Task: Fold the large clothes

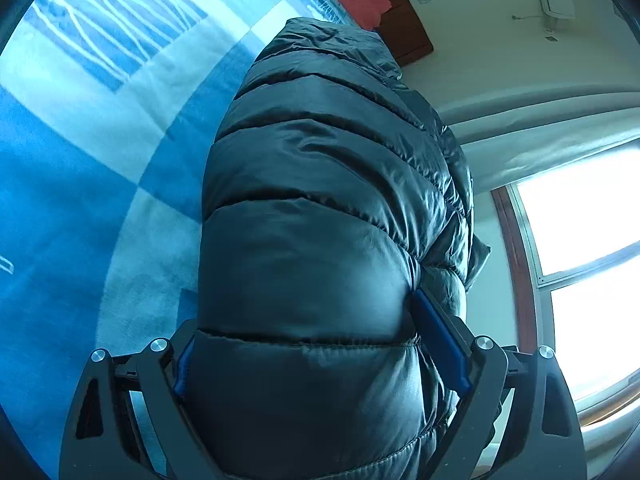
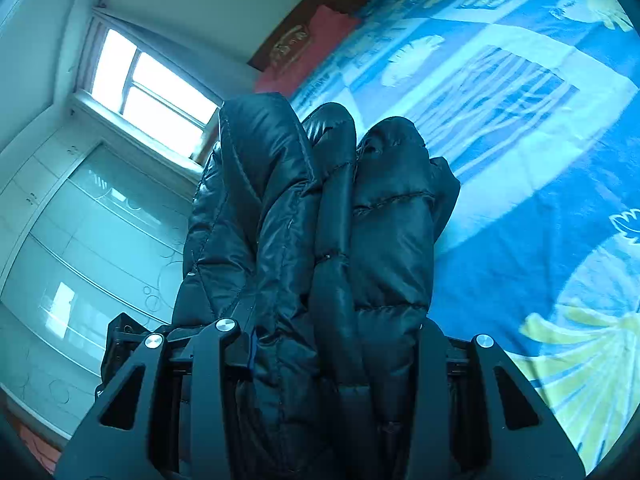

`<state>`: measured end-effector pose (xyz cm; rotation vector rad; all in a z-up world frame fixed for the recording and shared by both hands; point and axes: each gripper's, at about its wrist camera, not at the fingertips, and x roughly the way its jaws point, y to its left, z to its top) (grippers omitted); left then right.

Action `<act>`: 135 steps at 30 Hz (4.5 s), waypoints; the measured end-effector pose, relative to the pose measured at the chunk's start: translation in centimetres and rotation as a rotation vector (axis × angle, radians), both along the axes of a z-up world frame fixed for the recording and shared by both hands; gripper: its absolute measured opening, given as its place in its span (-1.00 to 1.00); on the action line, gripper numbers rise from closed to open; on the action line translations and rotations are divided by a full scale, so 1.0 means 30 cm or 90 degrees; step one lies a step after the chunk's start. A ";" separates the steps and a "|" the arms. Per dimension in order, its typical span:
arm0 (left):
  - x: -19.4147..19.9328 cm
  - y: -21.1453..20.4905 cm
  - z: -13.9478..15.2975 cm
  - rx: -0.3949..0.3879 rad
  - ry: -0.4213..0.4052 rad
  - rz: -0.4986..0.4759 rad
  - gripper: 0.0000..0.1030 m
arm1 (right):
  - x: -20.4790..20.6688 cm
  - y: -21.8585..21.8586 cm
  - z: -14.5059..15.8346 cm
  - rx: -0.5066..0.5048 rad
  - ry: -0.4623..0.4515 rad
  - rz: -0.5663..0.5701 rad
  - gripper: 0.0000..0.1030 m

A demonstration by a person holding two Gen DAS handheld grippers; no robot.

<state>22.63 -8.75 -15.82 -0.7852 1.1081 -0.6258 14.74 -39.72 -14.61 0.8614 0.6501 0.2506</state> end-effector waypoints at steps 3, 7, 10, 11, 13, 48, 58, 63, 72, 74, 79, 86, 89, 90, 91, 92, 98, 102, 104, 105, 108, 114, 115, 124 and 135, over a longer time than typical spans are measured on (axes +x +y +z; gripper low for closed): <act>0.015 0.028 0.025 0.006 -0.016 0.002 0.71 | 0.032 0.030 0.025 0.007 -0.023 0.009 -0.26; 0.035 0.083 0.058 0.016 -0.035 0.014 0.70 | 0.106 0.081 0.049 0.015 -0.037 0.025 -0.26; 0.066 0.131 0.087 0.027 -0.050 0.029 0.69 | 0.179 0.129 0.062 0.026 -0.044 0.040 -0.26; 0.080 0.149 0.094 0.031 -0.054 0.035 0.69 | 0.204 0.145 0.065 0.028 -0.044 0.045 -0.26; 0.109 0.182 0.104 0.041 -0.060 0.048 0.69 | 0.263 0.184 0.063 0.032 -0.042 0.054 -0.26; 0.177 0.392 -0.036 0.052 0.006 0.098 0.72 | 0.391 0.251 -0.020 -0.017 0.048 0.084 0.53; 0.229 0.387 -0.064 0.017 0.044 0.116 0.75 | 0.410 0.236 -0.006 0.000 0.058 0.064 0.66; 0.239 0.384 -0.051 0.020 0.053 0.107 0.76 | 0.427 0.226 -0.028 0.017 0.070 0.054 0.66; 0.215 0.394 -0.035 0.020 0.038 0.116 0.75 | 0.412 0.225 -0.054 0.025 0.069 0.058 0.37; 0.218 0.412 -0.044 0.007 0.047 0.117 0.75 | 0.406 0.223 -0.044 0.023 0.067 0.065 0.37; 0.171 0.461 -0.036 0.012 0.059 0.132 0.75 | 0.383 0.213 -0.023 0.018 0.062 0.071 0.53; 0.150 0.536 -0.021 0.029 0.050 0.163 0.75 | 0.360 0.196 0.009 0.016 0.053 0.062 0.62; 0.149 0.594 -0.010 0.023 0.042 0.191 0.75 | 0.357 0.182 0.040 0.007 0.041 0.049 0.68; 0.158 0.606 -0.010 0.023 0.041 0.196 0.75 | 0.364 0.176 0.048 0.005 0.039 0.045 0.73; 0.177 0.611 -0.012 0.017 0.042 0.193 0.75 | 0.378 0.174 0.053 0.001 0.043 0.044 0.74; 0.196 0.609 -0.016 0.014 0.044 0.187 0.75 | 0.391 0.173 0.058 -0.001 0.046 0.043 0.74; 0.333 0.546 -0.041 0.022 0.040 0.143 0.75 | 0.521 0.183 0.034 0.016 0.085 0.057 0.75; 0.389 0.495 -0.065 0.025 0.047 0.124 0.75 | 0.584 0.190 -0.005 0.023 0.100 0.057 0.80; 0.400 0.476 -0.062 0.034 0.045 0.121 0.74 | 0.601 0.187 -0.020 0.020 0.112 0.058 0.79; 0.405 0.465 -0.059 0.043 0.043 0.120 0.73 | 0.608 0.184 -0.035 0.021 0.122 0.056 0.72; 0.412 0.434 -0.053 0.081 0.030 0.111 0.69 | 0.615 0.180 -0.072 0.029 0.139 0.062 0.32; 0.423 0.366 -0.065 0.149 0.011 0.110 0.66 | 0.618 0.177 -0.139 0.044 0.153 0.051 0.12; 0.426 0.357 -0.066 0.155 0.008 0.109 0.66 | 0.618 0.176 -0.148 0.047 0.152 0.051 0.12; 0.436 0.316 -0.069 0.180 -0.012 0.109 0.67 | 0.607 0.189 -0.168 0.051 0.148 0.052 0.10; 0.395 0.384 -0.056 0.142 -0.017 0.105 0.69 | 0.558 0.153 -0.123 0.063 0.126 0.042 0.44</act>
